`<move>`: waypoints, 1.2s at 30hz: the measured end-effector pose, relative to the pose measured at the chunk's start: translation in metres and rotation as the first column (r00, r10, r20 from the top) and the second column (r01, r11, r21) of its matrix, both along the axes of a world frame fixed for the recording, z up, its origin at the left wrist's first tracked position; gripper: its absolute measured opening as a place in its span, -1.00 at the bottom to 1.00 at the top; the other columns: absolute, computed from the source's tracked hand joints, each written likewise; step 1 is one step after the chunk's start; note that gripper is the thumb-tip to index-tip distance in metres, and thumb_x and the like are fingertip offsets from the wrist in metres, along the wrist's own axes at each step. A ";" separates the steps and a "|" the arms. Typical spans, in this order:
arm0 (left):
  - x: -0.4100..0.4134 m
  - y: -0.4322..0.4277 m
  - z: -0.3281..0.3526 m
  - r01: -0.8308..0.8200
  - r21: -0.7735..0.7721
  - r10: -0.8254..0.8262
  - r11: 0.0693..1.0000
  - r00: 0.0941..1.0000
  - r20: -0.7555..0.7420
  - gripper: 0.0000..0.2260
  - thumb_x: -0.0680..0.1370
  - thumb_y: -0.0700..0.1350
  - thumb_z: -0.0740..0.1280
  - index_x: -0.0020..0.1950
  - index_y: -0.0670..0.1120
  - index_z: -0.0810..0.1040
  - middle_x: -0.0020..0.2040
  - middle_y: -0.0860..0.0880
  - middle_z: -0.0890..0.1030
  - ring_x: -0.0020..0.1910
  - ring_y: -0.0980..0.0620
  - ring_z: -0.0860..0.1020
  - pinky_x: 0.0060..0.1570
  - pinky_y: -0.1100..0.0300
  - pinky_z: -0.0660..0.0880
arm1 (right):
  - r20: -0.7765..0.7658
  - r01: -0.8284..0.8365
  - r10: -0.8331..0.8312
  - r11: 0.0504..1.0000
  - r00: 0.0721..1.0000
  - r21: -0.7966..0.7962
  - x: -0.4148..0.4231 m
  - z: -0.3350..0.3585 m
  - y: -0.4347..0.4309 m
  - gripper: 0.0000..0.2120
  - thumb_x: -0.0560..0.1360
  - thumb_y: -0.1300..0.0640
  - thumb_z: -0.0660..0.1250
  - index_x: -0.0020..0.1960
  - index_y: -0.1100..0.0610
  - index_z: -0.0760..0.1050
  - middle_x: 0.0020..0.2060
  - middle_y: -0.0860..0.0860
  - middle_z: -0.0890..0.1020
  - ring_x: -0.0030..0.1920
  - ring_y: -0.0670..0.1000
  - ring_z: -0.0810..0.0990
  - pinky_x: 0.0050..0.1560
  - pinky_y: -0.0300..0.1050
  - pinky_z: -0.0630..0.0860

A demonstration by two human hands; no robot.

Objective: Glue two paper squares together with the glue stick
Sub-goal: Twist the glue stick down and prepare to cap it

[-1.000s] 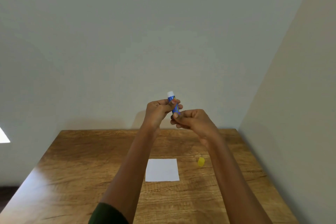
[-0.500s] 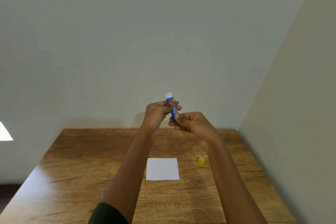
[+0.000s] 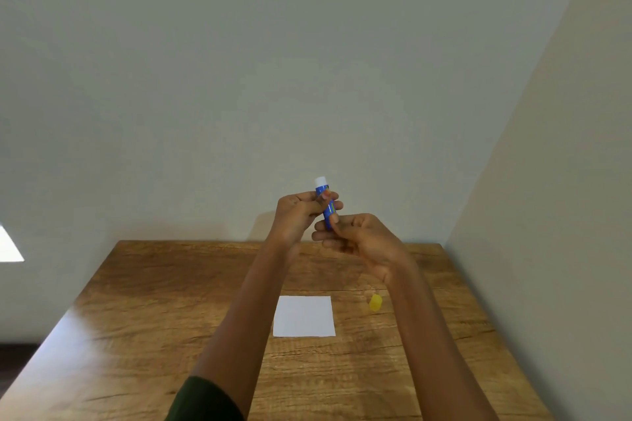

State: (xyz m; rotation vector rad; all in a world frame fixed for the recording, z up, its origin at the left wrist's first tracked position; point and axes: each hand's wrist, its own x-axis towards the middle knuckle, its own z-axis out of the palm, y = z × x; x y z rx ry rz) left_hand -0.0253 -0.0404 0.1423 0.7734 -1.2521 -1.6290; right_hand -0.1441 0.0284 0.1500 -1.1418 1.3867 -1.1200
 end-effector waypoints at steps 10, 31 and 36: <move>-0.001 0.000 -0.003 -0.021 0.022 0.021 1.000 1.000 0.009 -0.91 0.50 -0.15 0.35 -0.13 -0.11 0.66 -0.15 -0.11 0.70 -0.08 0.02 0.67 0.13 0.14 0.53 | -0.246 0.113 -0.117 0.993 0.962 -0.029 0.006 0.000 0.002 -0.71 0.47 -0.08 0.35 -0.06 0.15 0.63 -0.13 0.04 0.70 -0.14 -0.03 0.64 -0.04 -0.17 0.50; -0.001 0.005 -0.003 0.009 0.033 -0.010 0.999 1.000 0.010 -0.89 0.51 -0.13 0.35 -0.11 -0.13 0.65 -0.11 -0.13 0.69 -0.11 0.07 0.67 0.01 0.27 0.54 | -0.014 0.095 -0.096 0.994 0.995 -0.055 -0.002 -0.011 0.007 -0.81 0.50 0.07 0.34 -0.05 0.16 0.65 -0.14 0.11 0.72 -0.17 -0.07 0.65 -0.03 -0.22 0.53; -0.003 0.006 -0.009 -0.001 0.040 0.001 0.999 1.000 0.002 -0.87 0.54 -0.14 0.30 -0.12 -0.11 0.63 -0.10 -0.13 0.68 -0.09 0.04 0.66 0.04 0.27 0.53 | -0.385 0.248 -0.313 0.946 0.868 -0.209 0.003 -0.009 0.006 -0.82 0.38 0.00 0.46 -0.20 0.12 0.67 -0.30 0.05 0.72 -0.37 -0.11 0.61 -0.24 -0.29 0.49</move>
